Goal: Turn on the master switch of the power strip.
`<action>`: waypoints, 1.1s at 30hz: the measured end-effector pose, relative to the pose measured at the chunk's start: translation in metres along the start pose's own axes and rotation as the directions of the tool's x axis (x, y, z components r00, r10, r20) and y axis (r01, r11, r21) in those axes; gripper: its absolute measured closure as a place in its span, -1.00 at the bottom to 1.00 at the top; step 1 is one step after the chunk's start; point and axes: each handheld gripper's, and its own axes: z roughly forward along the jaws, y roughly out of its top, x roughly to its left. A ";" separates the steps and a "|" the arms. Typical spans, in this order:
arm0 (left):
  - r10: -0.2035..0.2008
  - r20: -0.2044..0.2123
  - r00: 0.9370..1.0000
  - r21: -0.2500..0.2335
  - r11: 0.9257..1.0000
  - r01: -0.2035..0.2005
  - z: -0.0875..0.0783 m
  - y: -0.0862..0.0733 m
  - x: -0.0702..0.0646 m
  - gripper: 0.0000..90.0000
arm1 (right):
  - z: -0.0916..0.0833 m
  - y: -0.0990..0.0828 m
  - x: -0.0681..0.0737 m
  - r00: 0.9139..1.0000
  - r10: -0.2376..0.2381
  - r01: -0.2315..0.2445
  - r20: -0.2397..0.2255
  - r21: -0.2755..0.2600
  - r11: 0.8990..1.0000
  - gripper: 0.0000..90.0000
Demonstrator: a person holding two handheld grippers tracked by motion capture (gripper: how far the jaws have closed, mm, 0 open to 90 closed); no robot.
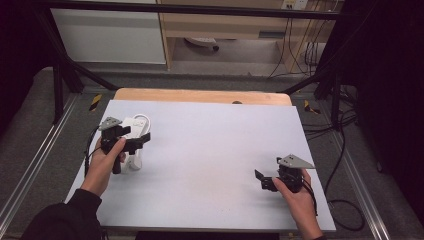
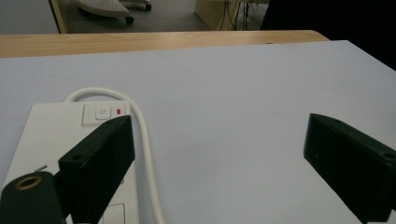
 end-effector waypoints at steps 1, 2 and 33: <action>0.003 -0.002 1.000 -0.001 1.000 -0.003 -0.002 -0.001 -0.001 -0.81 | 0.000 0.000 0.000 1.000 -0.001 0.001 0.000 0.000 1.000 -0.91; 0.004 -0.002 1.000 -0.004 1.000 -0.005 -0.003 -0.003 -0.001 -0.82 | 0.000 0.000 0.000 1.000 -0.003 0.003 0.001 0.000 1.000 -0.91; 0.000 0.017 1.000 -0.042 0.999 0.001 -0.052 -0.047 -0.016 -0.82 | 0.001 0.000 0.001 1.000 0.000 0.000 -0.004 0.004 1.000 -0.91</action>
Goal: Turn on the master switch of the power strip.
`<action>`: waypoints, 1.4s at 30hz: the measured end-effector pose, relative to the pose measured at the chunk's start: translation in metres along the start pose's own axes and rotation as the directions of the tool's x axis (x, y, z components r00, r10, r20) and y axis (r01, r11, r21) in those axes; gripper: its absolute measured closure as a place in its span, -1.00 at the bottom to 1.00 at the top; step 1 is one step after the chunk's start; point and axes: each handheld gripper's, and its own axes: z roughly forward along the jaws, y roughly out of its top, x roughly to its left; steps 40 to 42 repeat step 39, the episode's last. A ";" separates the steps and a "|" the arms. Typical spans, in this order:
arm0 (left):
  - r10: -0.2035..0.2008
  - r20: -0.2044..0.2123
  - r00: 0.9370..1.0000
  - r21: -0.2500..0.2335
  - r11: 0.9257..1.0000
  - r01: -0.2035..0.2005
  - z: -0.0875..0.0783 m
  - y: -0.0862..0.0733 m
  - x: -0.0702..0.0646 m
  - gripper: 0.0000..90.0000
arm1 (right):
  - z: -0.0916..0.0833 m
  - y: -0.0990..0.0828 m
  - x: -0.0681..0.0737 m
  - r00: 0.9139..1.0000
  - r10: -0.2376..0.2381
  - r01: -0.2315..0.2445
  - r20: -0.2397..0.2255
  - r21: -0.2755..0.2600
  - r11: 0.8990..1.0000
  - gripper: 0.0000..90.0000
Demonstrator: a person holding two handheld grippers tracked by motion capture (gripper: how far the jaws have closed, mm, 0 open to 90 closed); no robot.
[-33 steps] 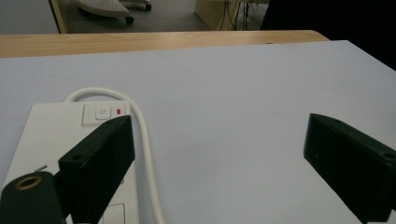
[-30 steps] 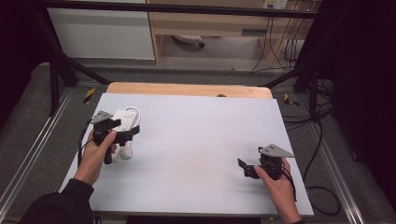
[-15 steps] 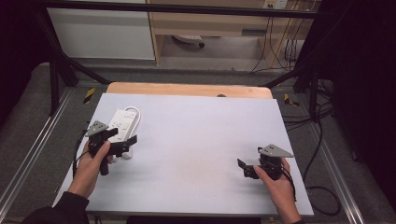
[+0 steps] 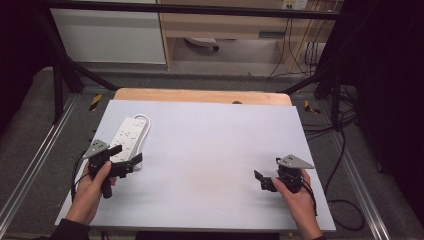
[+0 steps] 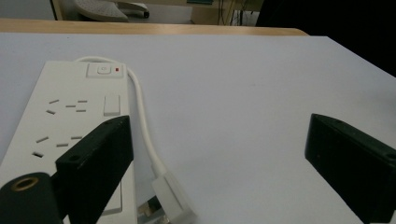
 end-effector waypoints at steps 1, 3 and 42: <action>-0.001 0.001 1.000 -0.003 1.000 0.001 -0.001 -0.002 0.000 -0.83 | 0.000 0.000 0.000 1.000 0.000 0.000 0.000 0.000 1.000 -0.91; 0.001 0.004 1.000 -0.007 1.000 -0.001 -0.004 -0.005 -0.001 -0.83 | 0.000 0.000 0.000 1.000 0.002 -0.002 0.000 0.000 1.000 -0.91; 0.026 -0.004 1.000 0.001 1.000 -0.026 -0.038 -0.047 -0.001 -0.80 | 0.005 -0.006 -0.005 0.998 0.004 -0.008 0.060 0.056 0.998 -0.90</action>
